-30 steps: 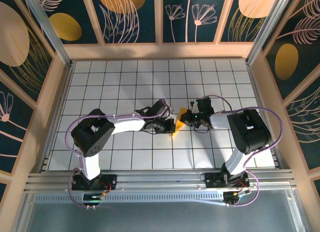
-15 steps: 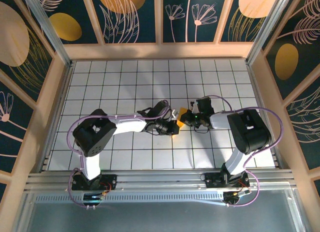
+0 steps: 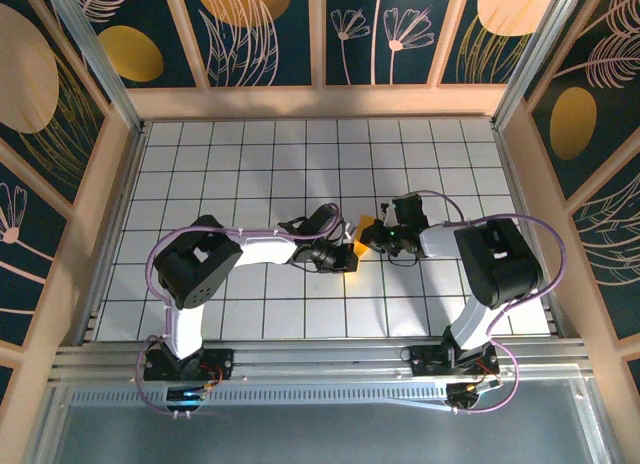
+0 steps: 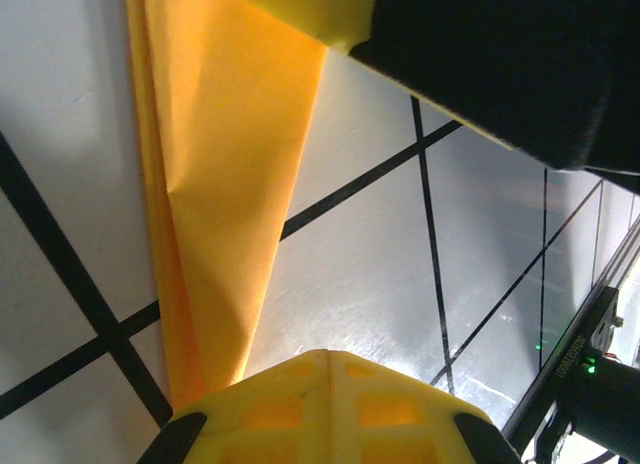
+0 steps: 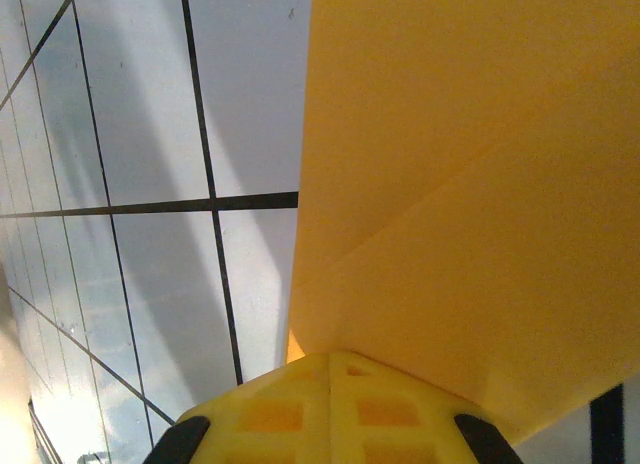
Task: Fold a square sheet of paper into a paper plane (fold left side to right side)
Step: Fold the wing for the fifth time at the center of the table.
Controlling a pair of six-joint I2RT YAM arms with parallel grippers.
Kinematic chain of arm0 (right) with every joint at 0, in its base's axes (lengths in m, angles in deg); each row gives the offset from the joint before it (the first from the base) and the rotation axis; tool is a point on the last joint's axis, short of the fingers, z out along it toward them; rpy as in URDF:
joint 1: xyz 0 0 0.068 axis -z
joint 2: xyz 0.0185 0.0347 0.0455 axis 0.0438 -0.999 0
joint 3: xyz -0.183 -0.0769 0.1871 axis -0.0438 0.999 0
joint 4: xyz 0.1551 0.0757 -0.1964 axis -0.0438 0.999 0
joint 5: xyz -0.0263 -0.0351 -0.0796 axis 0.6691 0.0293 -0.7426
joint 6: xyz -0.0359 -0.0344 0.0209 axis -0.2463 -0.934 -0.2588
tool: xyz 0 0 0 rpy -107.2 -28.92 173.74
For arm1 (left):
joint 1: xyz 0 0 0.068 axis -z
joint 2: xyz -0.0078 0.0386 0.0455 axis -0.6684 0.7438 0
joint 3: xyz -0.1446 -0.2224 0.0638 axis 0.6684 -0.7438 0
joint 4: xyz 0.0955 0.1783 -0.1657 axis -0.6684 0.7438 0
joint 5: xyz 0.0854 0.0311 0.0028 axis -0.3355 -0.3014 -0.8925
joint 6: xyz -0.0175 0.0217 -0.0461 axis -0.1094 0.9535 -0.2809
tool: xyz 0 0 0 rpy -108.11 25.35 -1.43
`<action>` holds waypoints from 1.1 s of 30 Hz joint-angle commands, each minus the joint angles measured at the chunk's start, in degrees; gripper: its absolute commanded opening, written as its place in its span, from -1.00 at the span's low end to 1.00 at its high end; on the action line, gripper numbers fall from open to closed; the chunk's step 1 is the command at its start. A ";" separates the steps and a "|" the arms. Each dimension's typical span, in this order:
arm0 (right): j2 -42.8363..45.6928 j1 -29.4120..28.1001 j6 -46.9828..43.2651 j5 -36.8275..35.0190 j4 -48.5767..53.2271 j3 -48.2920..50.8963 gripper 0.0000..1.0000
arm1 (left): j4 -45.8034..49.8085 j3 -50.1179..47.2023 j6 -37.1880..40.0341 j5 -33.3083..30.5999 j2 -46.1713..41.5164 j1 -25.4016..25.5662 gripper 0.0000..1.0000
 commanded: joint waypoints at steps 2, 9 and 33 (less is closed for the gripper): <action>-2.87 -0.40 -0.82 -2.82 6.50 1.85 -1.00 | -0.13 1.01 0.76 -0.40 1.49 0.14 -1.00; -2.99 -0.41 -1.21 -3.34 7.17 1.85 -1.00 | 0.75 1.02 1.08 -1.92 1.17 0.13 -1.00; -3.90 -0.22 -3.05 -4.84 9.58 0.83 -1.00 | 1.90 -0.74 1.68 -4.14 0.85 0.14 -1.00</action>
